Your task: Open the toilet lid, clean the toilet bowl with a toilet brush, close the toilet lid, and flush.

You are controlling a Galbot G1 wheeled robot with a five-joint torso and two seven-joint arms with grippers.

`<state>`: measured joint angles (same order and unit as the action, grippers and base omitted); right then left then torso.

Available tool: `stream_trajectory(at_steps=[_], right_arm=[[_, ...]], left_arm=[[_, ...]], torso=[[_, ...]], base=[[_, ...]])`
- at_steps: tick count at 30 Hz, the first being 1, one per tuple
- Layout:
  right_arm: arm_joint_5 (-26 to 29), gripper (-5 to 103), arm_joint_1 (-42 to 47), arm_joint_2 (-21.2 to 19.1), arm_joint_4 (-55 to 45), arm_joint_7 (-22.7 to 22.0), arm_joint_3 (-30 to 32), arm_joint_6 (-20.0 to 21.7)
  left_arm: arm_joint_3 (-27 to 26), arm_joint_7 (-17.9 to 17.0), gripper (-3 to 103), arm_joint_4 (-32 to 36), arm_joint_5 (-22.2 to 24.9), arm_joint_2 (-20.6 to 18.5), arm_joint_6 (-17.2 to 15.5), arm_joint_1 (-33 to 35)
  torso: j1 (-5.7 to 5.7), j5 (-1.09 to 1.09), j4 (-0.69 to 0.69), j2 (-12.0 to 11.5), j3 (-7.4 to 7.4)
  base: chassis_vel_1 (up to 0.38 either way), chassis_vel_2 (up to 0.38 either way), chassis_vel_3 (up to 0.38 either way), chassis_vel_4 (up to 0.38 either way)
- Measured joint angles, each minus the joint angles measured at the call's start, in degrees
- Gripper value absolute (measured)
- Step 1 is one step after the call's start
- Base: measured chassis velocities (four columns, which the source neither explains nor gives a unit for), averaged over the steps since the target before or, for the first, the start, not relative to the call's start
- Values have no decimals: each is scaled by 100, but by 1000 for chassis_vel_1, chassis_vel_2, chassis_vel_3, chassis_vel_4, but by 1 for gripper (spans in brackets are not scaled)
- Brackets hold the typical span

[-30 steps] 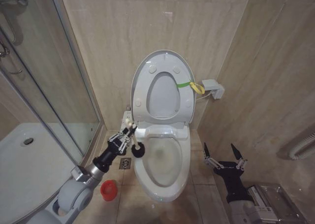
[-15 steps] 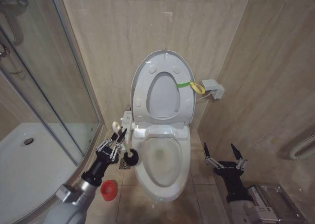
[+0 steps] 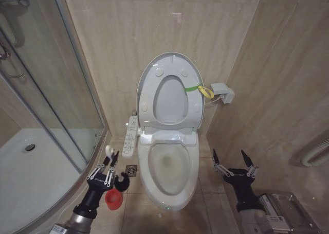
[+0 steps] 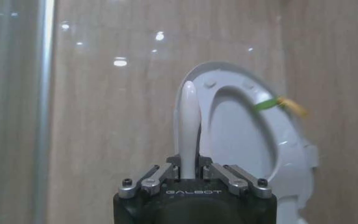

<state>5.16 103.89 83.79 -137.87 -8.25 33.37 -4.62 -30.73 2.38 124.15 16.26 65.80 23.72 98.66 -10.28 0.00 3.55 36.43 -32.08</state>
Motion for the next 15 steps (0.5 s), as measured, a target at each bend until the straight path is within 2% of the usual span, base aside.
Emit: stream_trajectory(at_steps=[6, 9, 13, 15], right_arm=[[0, 100, 0, 0, 0, 0, 0, 0], [0, 100, 0, 0, 0, 0, 0, 0], [0, 100, 0, 0, 0, 0, 0, 0], [0, 100, 0, 0, 0, 0, 0, 0]], left_arm=[[-102, 1, 17, -635, -55, 237, 326, -117], [-131, 90, 17, -853, -12, 286, 488, -209], [-133, 392, 17, -1364, 143, 319, 930, -450], [-133, 427, 17, -1509, 164, 332, 1010, -515]], torso=[[0, -1, 0, 0, 0], [0, -1, 0, 0, 0], [0, 0, 0, 0, 0], [0, -1, 0, 0, 0]], base=[[0, 0, 0, 0], [0, 0, 0, 0], [0, 0, 0, 0], [0, 0, 0, 0]])
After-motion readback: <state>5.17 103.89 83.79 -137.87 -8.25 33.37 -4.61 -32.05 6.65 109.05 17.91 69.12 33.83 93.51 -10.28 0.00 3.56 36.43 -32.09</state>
